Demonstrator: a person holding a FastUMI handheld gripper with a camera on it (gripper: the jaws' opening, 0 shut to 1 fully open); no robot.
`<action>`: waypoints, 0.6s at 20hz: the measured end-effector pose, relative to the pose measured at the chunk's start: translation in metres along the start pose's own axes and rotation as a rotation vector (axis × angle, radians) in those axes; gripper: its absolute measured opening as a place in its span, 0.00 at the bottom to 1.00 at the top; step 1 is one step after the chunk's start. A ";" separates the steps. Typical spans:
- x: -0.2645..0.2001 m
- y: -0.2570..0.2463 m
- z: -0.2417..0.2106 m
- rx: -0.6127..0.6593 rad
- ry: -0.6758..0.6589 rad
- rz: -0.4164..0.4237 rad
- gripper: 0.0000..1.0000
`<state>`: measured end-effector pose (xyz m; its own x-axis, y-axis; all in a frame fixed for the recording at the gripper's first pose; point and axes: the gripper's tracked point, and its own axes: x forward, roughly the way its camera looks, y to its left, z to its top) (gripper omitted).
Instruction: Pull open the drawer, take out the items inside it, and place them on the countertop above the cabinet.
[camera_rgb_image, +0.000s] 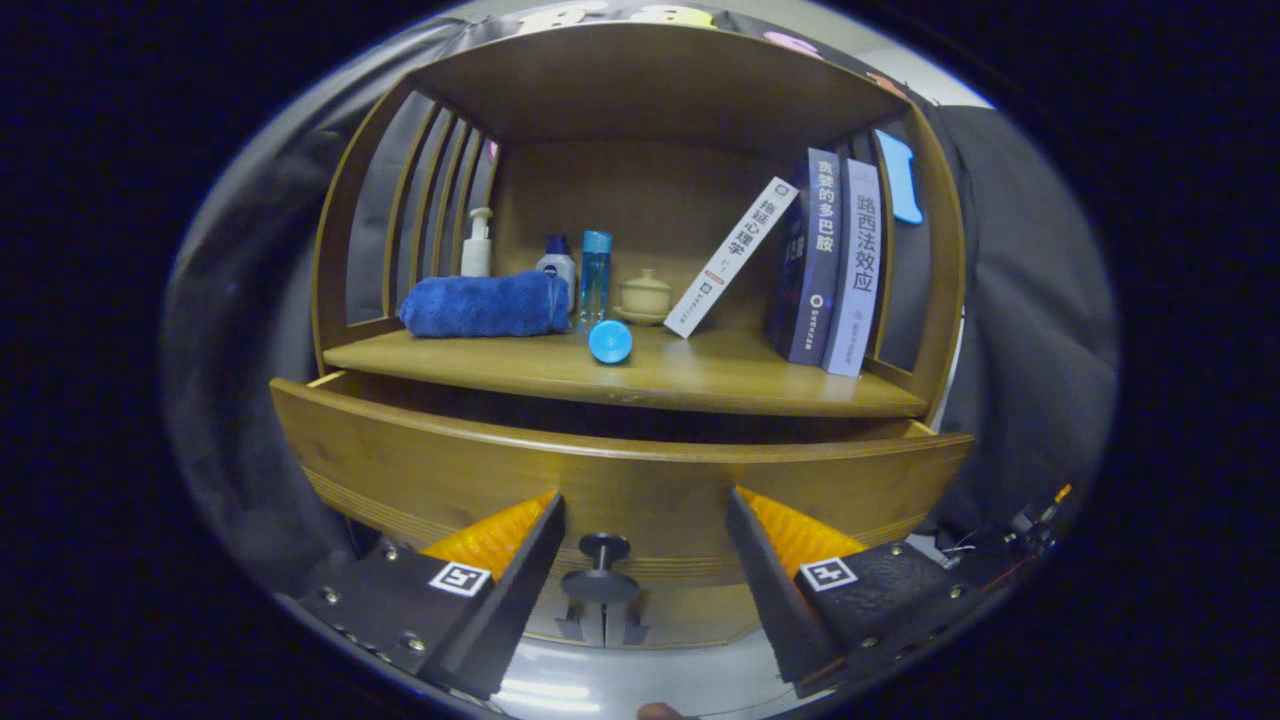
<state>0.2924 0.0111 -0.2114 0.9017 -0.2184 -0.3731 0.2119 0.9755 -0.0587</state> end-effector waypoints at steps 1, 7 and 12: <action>0.001 0.001 0.000 -0.001 -0.003 -0.001 0.97; 0.020 0.002 0.004 0.006 0.020 -0.006 0.97; 0.044 0.007 0.011 0.024 0.040 -0.016 0.97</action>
<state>0.3379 0.0076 -0.2186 0.8826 -0.2321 -0.4089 0.2355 0.9709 -0.0429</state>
